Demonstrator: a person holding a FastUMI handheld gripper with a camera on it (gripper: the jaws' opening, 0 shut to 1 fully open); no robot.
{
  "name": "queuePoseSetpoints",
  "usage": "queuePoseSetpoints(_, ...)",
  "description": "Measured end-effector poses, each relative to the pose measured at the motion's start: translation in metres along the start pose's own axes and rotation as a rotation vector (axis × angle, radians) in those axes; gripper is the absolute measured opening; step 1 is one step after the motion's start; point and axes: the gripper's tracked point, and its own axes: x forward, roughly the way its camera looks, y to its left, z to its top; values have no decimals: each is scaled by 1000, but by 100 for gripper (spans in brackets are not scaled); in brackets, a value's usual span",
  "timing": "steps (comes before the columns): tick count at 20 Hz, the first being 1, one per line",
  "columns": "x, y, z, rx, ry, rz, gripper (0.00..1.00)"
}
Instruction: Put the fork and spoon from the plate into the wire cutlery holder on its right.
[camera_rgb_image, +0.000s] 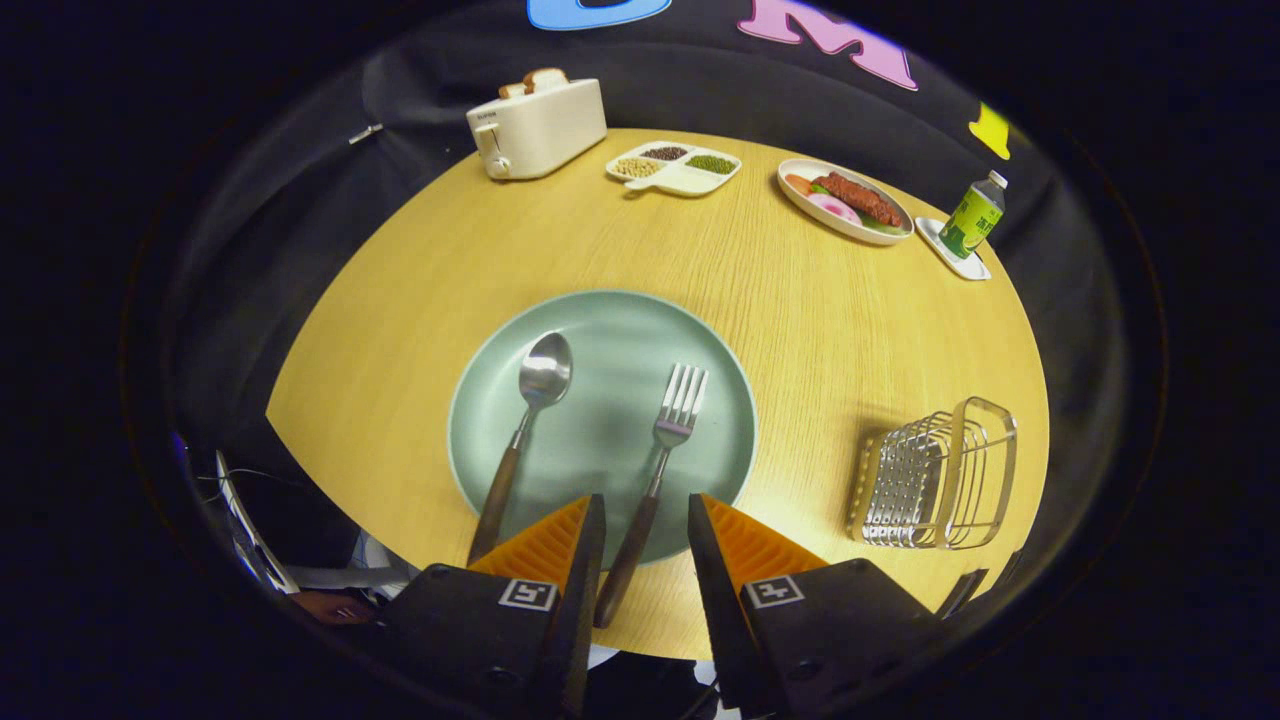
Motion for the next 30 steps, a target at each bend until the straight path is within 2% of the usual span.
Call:
queuePoseSetpoints(3, 20, 6, -7, 28, 41, -6, 53)
queuePoseSetpoints(5, 30, 2, -10, 45, 65, -43, 49)
queuePoseSetpoints(6, 33, 3, -10, 75, 77, -39, 33)
queuePoseSetpoints(8, 35, -2, -7, 94, 76, -60, 15)
queuePoseSetpoints(10, 33, -1, -3, 76, 61, -37, 11)
queuePoseSetpoints(16, -28, -15, 23, 58, -16, 47, 11)
queuePoseSetpoints(21, -103, -75, 28, 42, -6, 88, 10)
queuePoseSetpoints(25, -143, -140, 8, -45, 111, 63, 11)
queuePoseSetpoints(30, -152, -193, -31, -121, 348, 48, 10)
